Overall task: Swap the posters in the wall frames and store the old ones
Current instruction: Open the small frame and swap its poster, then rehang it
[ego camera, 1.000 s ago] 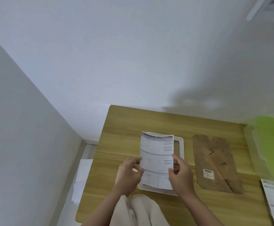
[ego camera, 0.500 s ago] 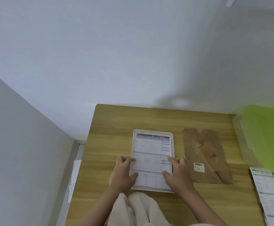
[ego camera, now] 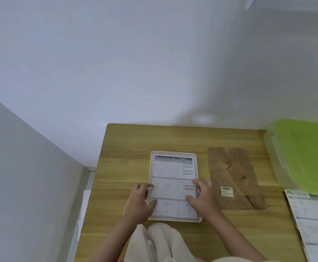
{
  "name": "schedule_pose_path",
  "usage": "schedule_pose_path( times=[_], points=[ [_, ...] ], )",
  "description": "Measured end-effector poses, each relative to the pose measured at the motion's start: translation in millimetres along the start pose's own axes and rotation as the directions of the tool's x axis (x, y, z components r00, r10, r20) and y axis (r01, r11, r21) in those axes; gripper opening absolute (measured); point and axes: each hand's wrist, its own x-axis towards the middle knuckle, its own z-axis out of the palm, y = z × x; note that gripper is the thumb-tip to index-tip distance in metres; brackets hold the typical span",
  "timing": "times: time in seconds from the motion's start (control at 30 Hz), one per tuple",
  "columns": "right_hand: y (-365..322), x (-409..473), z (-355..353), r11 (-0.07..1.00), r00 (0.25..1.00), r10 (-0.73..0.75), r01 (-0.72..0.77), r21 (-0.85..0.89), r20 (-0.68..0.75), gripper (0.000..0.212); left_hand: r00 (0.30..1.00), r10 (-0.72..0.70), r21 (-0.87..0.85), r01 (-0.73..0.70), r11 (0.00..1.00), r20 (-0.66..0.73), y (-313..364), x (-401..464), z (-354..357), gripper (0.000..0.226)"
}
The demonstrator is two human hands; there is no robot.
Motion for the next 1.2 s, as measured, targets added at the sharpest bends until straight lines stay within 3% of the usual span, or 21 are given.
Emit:
schedule_pose_path(
  times=[0.3,0.57,0.73,0.93,1.1,1.2],
  points=[
    [25,-15,-27,0.988,0.989,0.019,0.004,0.152,-0.148,0.046,0.975,0.043,0.041,-0.035,0.999,-0.219,33,-7,14,0.036],
    [95,-21,-95,0.994,0.979,0.059,-0.039,0.104,-0.196,0.044,0.988,0.093,-0.097,-0.105,0.990,-0.126,106,-18,84,0.030],
    [137,-11,-130,0.994,0.974,0.105,-0.107,0.000,-0.202,0.052,0.997,0.014,-0.104,-0.021,0.994,-0.070,144,-17,136,0.033],
    [154,2,-143,0.986,0.989,0.130,-0.136,-0.095,-0.064,0.063,0.984,-0.175,0.026,0.176,0.984,-0.018,173,-14,178,0.048],
    [156,8,-141,0.997,0.998,0.046,-0.044,-0.058,0.040,0.067,0.972,-0.223,0.041,0.227,0.973,-0.078,182,-14,191,0.045],
    [162,13,-146,0.998,0.997,0.049,-0.051,0.024,0.066,0.071,0.957,-0.273,-0.041,0.270,0.962,-0.098,180,-13,187,0.050]
  ],
)
